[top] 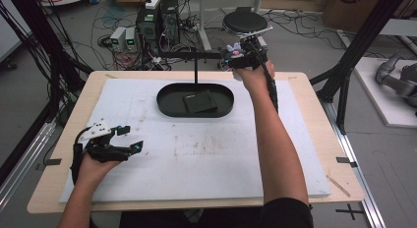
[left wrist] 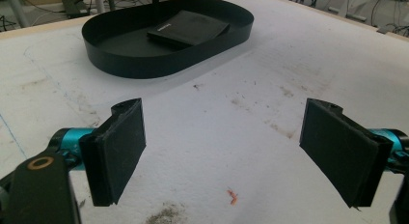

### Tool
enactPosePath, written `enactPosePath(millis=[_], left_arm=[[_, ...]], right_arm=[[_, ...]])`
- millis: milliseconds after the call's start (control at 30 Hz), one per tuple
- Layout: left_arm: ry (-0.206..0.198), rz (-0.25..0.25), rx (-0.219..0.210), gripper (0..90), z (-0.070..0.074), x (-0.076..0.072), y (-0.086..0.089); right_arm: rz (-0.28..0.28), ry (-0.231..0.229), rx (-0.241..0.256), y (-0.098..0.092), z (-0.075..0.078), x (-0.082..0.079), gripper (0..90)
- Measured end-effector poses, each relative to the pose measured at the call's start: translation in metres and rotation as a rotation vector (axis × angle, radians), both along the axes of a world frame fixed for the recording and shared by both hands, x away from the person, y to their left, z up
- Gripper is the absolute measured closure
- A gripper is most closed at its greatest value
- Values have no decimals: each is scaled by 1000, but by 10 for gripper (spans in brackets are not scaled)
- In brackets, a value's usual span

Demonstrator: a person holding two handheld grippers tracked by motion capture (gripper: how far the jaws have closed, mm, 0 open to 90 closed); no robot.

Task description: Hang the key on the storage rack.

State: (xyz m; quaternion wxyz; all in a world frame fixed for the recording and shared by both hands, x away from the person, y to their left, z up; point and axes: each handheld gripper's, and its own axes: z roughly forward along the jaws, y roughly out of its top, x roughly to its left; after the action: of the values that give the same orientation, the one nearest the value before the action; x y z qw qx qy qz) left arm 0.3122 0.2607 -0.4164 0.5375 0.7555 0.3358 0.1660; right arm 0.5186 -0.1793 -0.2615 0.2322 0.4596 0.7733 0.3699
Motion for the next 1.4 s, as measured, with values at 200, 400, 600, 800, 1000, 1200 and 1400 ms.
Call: enactPosePath(millis=[200,400,600,800,1000,1200,1400], left_arm=[[-2,6,-8,163,0,0,2],[7,8,11,163,-2,1,2],[12,9,19,163,-3,1,1],[5,5,24,163,-2,-1,0],[-2,17,15,163,-1,-1,3],[-1,11,18,163,-2,-1,1],[6,16,27,163,-4,-1,0]], right_arm=[[-7,-9,15,-6,1,-4,215],[2,-8,33,-13,-5,-14,205],[34,7,6,-19,-9,-27,196],[65,12,-24,-28,-10,-44,196],[96,8,-44,-37,-7,-65,196],[121,-1,-26,-54,-24,-86,196],[119,32,-53,-70,-46,-102,197]])
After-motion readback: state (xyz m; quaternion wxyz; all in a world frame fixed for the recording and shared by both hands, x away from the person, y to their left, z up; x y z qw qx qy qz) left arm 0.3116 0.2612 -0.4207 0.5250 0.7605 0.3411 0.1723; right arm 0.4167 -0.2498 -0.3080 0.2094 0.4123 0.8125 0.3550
